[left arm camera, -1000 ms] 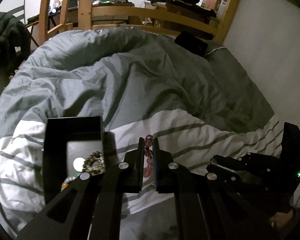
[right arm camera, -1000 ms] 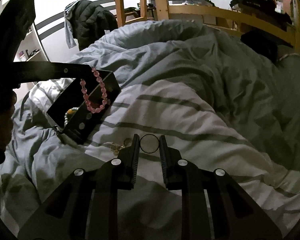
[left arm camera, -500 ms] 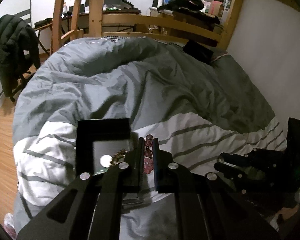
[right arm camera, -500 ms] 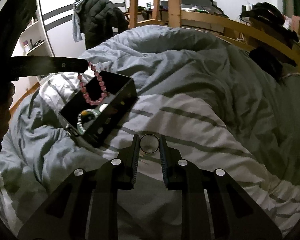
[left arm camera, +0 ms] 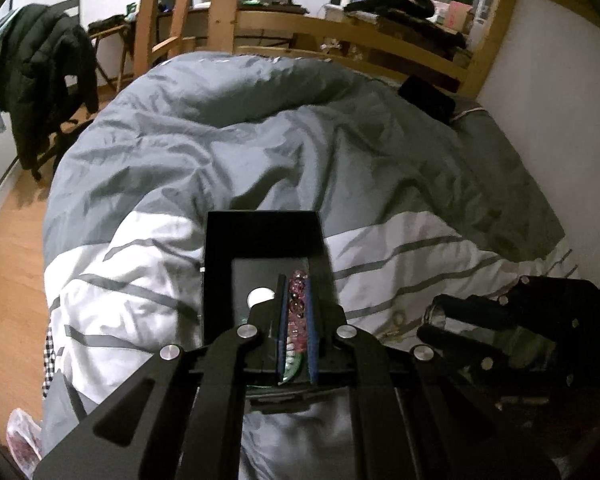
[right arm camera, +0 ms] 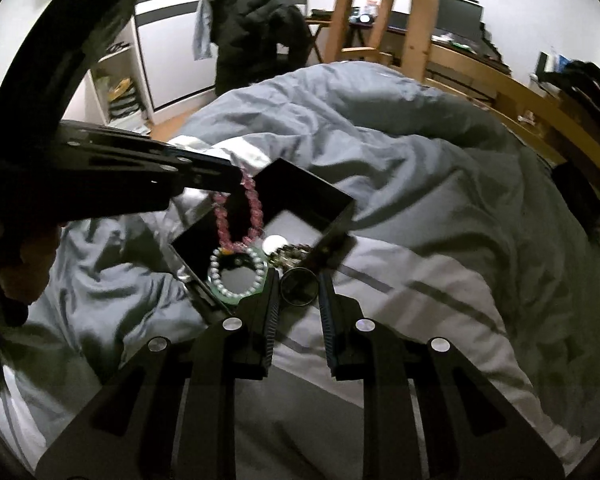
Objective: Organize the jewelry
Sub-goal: 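Lower the pink bracelet into the black box while the right tool carries the ring toward it, then open the left tool to release the pink bracelet into the box, then grasp a small ring with the left tool while the right tool grasps a gold chain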
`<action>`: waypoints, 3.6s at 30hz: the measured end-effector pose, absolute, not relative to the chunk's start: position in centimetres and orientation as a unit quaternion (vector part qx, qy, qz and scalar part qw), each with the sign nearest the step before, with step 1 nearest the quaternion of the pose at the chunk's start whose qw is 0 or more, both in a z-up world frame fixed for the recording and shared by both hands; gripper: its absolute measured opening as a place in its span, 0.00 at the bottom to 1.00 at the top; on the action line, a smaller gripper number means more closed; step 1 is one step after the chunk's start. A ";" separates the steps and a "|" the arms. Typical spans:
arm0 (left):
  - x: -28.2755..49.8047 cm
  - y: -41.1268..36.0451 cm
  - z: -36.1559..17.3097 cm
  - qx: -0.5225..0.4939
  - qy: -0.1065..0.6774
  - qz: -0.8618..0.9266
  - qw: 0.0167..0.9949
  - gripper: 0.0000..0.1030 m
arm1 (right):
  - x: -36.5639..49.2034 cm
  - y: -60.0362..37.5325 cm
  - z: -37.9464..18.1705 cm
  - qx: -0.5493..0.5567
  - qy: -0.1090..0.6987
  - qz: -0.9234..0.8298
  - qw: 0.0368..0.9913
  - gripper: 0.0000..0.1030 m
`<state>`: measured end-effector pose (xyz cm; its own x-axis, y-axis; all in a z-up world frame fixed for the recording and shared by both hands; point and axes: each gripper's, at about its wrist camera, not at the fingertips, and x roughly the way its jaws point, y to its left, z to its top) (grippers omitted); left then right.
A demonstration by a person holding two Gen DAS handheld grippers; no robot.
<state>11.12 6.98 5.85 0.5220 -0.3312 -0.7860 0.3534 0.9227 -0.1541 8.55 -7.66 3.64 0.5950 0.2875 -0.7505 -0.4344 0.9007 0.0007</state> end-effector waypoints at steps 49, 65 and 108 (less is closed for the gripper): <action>16.7 10.4 3.0 -0.030 0.462 -0.110 0.880 0.73 | 12.5 -2.7 -1.5 -0.086 0.441 0.269 0.852 0.27; 14.7 7.0 4.7 -0.013 0.425 -0.177 0.887 0.82 | 9.7 -12.8 1.7 -0.055 0.408 0.182 0.893 0.74; 10.7 -9.0 -5.5 0.159 0.457 -0.336 0.808 0.52 | 10.1 -25.1 -5.6 0.095 0.458 0.128 0.874 0.05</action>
<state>10.65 -9.03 -5.55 0.3562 -0.3988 -0.8451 0.6887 0.7233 -0.0511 10.06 -25.10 -5.62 0.5473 0.3109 -0.7771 -0.1376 0.9492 0.2829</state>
